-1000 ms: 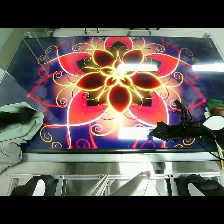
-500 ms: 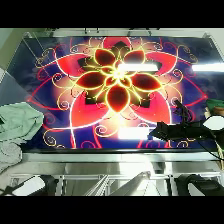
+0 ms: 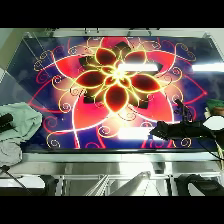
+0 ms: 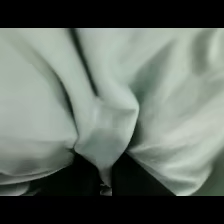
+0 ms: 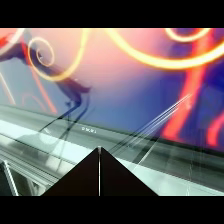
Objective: Fold the shirts.
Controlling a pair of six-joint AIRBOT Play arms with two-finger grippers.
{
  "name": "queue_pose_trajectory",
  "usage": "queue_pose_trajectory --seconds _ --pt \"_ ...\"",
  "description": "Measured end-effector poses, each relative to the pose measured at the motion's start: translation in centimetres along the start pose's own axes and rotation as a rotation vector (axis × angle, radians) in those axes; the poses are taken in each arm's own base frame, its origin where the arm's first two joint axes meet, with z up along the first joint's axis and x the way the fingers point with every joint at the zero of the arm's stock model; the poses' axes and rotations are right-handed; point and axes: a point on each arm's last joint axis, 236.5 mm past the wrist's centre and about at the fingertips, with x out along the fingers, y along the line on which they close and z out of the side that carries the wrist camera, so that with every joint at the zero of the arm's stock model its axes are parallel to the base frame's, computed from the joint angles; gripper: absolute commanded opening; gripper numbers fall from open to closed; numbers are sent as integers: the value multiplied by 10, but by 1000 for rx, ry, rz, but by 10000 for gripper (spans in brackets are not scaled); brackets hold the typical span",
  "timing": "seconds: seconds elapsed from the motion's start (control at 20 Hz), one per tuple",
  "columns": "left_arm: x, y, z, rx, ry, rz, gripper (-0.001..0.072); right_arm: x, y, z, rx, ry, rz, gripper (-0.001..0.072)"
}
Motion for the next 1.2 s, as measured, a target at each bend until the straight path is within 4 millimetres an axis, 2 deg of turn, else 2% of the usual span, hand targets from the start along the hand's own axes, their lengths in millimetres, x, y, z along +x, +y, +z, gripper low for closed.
queue_pose_trajectory --seconds 0.1,0.2,0.25,0.3,0.4,0.45,0.55,0.6,0.7,0.8,0.85,0.95,1.05,1.2 --pt "-16 -16 18 25 -27 -31 21 0 0 0 0 -1 0 11" --pt "-53 -52 44 67 -113 -115 21 0 0 1 0 -4 0 10" --pt "-82 -80 56 106 -176 -179 21 0 0 1 -1 -4 0 10" --pt "-117 -116 66 158 -250 -264 21 0 0 1 -1 -4 0 11" --pt "-190 -193 68 292 -387 -428 22 0 0 1 0 -4 0 10" --pt "-229 -234 57 380 -446 -509 22 0 0 1 0 -4 0 10" --pt "-285 -300 18 549 -501 -626 22 0 0 1 -1 -4 0 11" --pt "-301 -327 -6 625 -500 -668 22 0 0 1 0 -4 0 11" --pt "-309 -360 -44 719 -461 -705 22 0 0 1 0 -4 0 11" --pt "-297 -373 -69 743 -400 -692 22 0 0 1 -6 -4 0 11" --pt "-289 -372 -72 730 -382 -668 22 0 0 1 -16 -3 0 11" --pt "-280 -359 -67 673 -387 -626 22 0 0 1 -32 -3 0 11" --pt "-283 -330 -51 582 -429 -589 22 0 0 1 -40 -3 0 11" --pt "-300 -265 -24 416 -535 -529 22 0 0 2 -47 -10 -1 11"
